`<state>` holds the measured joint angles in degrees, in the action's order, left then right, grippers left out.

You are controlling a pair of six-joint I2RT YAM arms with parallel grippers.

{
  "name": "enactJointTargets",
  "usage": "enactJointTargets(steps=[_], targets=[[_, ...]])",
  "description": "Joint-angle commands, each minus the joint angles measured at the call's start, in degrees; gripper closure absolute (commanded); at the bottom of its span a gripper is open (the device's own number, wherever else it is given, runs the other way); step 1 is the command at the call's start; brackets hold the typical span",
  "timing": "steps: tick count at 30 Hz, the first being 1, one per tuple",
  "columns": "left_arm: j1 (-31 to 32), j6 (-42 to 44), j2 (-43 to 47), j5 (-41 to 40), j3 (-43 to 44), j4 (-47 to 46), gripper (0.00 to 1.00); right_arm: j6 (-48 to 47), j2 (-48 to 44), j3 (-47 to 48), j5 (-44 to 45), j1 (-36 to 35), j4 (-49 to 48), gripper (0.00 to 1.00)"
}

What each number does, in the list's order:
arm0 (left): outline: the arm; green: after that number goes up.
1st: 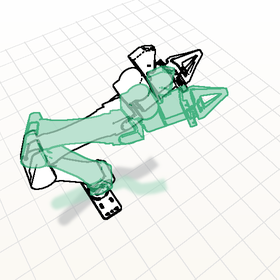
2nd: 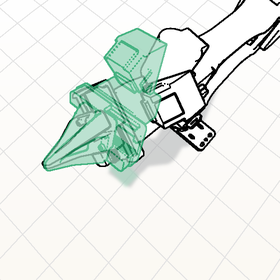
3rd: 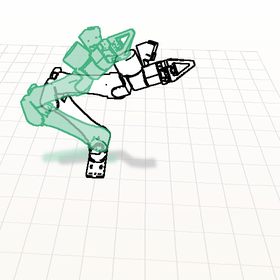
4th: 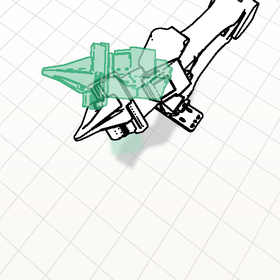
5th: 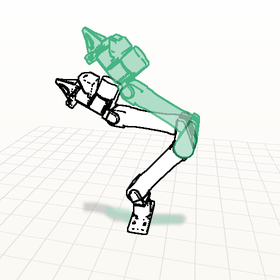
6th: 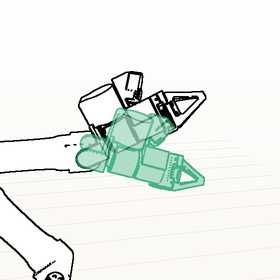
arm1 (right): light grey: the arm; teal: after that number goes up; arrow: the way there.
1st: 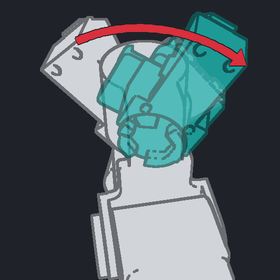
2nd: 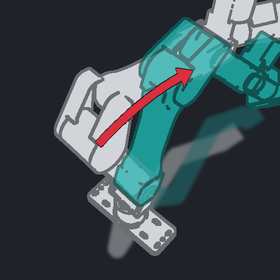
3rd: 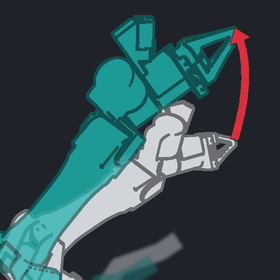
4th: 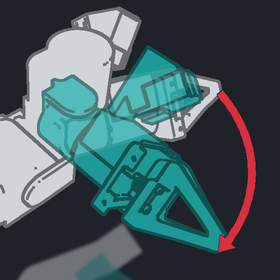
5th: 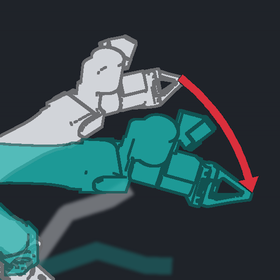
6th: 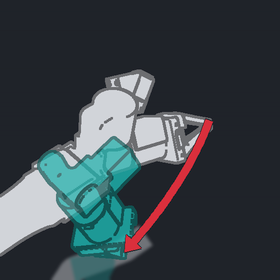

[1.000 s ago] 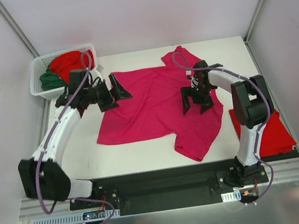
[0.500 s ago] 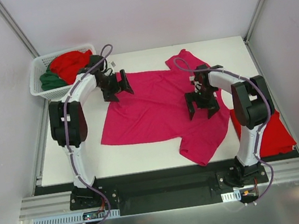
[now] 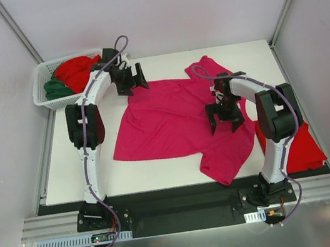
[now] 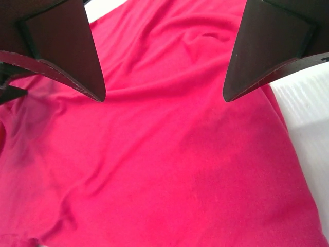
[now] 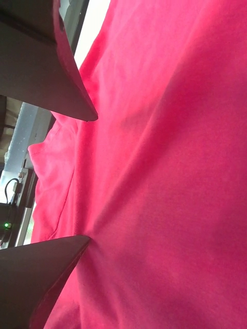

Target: Fold and stack the t-shirts

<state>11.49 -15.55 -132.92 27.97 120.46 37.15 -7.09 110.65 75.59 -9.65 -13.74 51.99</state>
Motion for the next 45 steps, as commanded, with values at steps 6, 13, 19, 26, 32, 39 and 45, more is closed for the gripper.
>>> enactJointTargets(steps=[6, 13, 19, 26, 32, 39, 45], targets=[[-1.73, 1.40, -3.75, -8.88, 3.81, 0.56, 0.01, -0.73, 1.41, 5.18, -0.72, -2.17, 4.44, 0.04], [-3.84, 1.58, -4.36, -11.18, 4.60, 0.56, 0.01, -0.99, 2.29, 5.09, -0.90, -3.05, 4.44, 0.04], [-4.28, 0.70, -5.94, -10.57, 4.43, 0.56, 0.01, -0.91, 2.99, 5.09, -0.72, -3.31, 4.44, 0.04], [-4.37, 1.05, -7.09, -10.39, 3.81, 0.47, 0.01, -1.08, 3.08, 5.09, -0.54, -3.31, 4.44, 0.04], [-4.63, 0.70, -7.61, -9.60, 4.25, 0.30, 0.22, -0.99, 3.08, 4.92, -0.46, -3.40, 4.44, 0.04], [-4.72, 0.61, -7.00, -9.68, 4.69, 0.12, 0.78, -1.17, 2.99, 4.56, -0.46, -3.75, 4.53, 0.04], [-4.72, 0.26, -5.51, -9.86, 5.04, 0.03, 1.00, -1.34, 3.17, 3.95, -0.46, -4.19, 4.26, 0.04]])
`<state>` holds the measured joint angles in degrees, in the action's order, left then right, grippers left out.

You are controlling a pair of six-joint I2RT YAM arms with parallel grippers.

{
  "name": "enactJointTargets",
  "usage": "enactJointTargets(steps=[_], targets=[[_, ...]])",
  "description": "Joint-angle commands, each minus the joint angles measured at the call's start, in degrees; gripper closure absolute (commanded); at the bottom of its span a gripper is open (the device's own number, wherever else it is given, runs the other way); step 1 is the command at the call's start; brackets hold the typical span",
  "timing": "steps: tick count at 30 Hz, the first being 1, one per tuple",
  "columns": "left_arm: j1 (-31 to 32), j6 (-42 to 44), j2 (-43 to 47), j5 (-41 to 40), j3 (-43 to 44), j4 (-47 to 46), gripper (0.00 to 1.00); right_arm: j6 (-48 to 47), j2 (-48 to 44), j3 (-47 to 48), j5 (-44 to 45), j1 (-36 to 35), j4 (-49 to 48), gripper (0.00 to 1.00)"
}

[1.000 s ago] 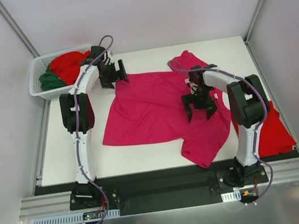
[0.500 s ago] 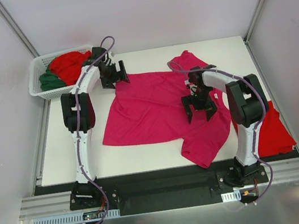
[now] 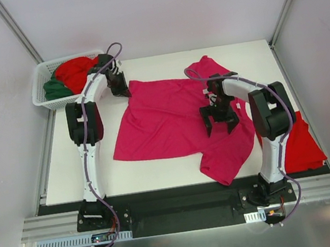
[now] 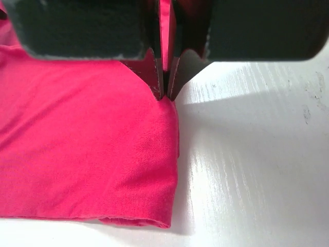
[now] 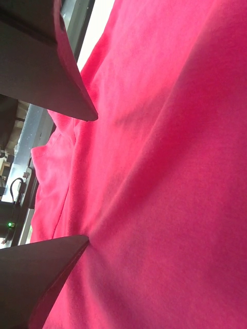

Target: Fold and stack the t-shirts

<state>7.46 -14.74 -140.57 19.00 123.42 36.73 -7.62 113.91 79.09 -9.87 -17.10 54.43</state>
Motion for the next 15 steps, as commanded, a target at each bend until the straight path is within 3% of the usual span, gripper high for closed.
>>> enactJointTargets(steps=[1, 15], targets=[[-0.70, -0.55, 2.49, -0.73, 2.35, 0.53, 1.00, -0.82, 0.00, 0.28, -0.33, -1.00, 1.73, 0.04], [0.18, -0.37, 6.45, -2.13, 4.82, 0.45, 1.00, -1.35, 0.09, -0.69, -0.68, -1.27, 1.46, 0.04]])
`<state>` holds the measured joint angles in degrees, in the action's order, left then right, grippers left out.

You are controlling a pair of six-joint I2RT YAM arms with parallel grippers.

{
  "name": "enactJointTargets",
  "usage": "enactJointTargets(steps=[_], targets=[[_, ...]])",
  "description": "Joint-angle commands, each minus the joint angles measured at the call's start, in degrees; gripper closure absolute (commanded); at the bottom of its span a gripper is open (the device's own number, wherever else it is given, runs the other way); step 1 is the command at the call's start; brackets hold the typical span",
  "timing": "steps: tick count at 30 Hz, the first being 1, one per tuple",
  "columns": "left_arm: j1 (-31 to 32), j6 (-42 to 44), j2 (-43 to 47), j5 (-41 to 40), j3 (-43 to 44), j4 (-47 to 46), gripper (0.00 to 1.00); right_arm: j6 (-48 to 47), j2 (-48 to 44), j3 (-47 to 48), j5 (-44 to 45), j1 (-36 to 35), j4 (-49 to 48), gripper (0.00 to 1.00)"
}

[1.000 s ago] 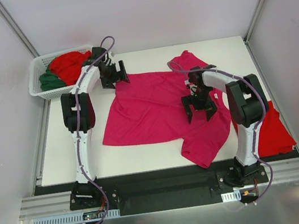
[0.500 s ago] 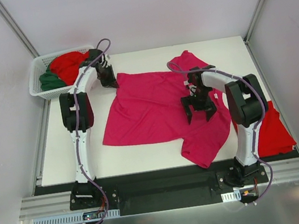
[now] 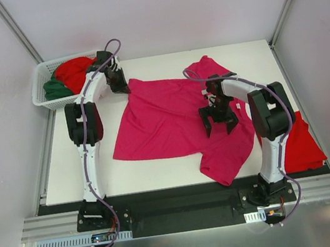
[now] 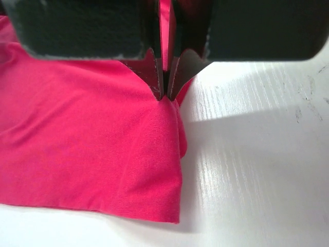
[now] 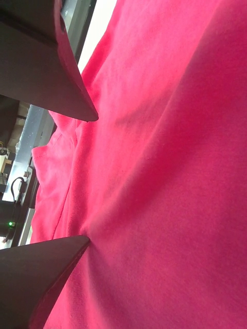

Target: Fold and stack the t-shirts

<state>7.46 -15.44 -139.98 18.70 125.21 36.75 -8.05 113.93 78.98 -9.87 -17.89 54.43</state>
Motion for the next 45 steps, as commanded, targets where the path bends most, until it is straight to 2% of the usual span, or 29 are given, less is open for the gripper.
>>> enactJointTargets(steps=[1, 4, 7, 10, 14, 15, 16, 27, 30, 36, 39, 45], targets=[[0.18, 0.32, 5.86, -1.56, 3.02, 0.43, 0.95, -0.91, -0.02, -0.67, -0.68, -0.48, 1.46, 0.04], [0.53, 0.68, 6.21, -2.44, 3.03, 0.43, 0.95, -1.00, 0.06, -0.67, -0.77, -0.48, 1.46, 0.04], [1.15, 1.11, 7.09, -4.10, 3.20, 0.34, 1.00, -1.00, 0.06, -0.76, -0.77, -0.48, 1.55, 0.04], [1.24, 0.77, 7.01, -4.46, 4.25, 0.34, 0.94, -1.08, 0.15, -0.85, -0.94, -0.57, 1.55, 0.04], [1.50, 0.76, 6.83, -5.25, 4.34, 0.43, 0.94, -1.17, 0.24, -0.93, -1.03, -0.66, 1.64, 0.04], [1.50, 0.85, 6.74, -5.60, 4.34, 0.43, 0.87, -1.09, 0.33, -0.93, -1.03, -0.66, 1.55, 0.04], [1.59, 1.03, 6.74, -5.69, 4.26, 0.43, 0.02, -1.17, 0.33, -0.93, -1.03, -0.66, 1.55, 0.04], [2.38, 1.21, 8.14, -7.71, 3.82, 1.56, 0.01, -1.26, 0.77, -0.32, -1.03, -0.66, 1.90, 0.04], [3.52, 0.68, 10.86, -9.02, -0.13, 1.92, 0.01, -1.17, 0.77, -0.32, -1.03, -0.74, 1.90, 0.04], [4.84, -3.09, 18.41, -8.24, -14.44, 1.14, 0.01, -1.17, 0.94, -0.05, -2.08, -1.01, 1.99, 0.04], [4.67, -4.59, 23.60, -7.89, -27.77, -2.54, 0.01, -1.09, 0.77, -0.14, -1.82, -1.27, 2.08, 0.04], [-1.92, -7.58, 34.15, -1.04, -47.21, -10.99, 0.01, -0.74, -0.72, -0.23, -1.21, -1.53, 1.73, 0.04]])
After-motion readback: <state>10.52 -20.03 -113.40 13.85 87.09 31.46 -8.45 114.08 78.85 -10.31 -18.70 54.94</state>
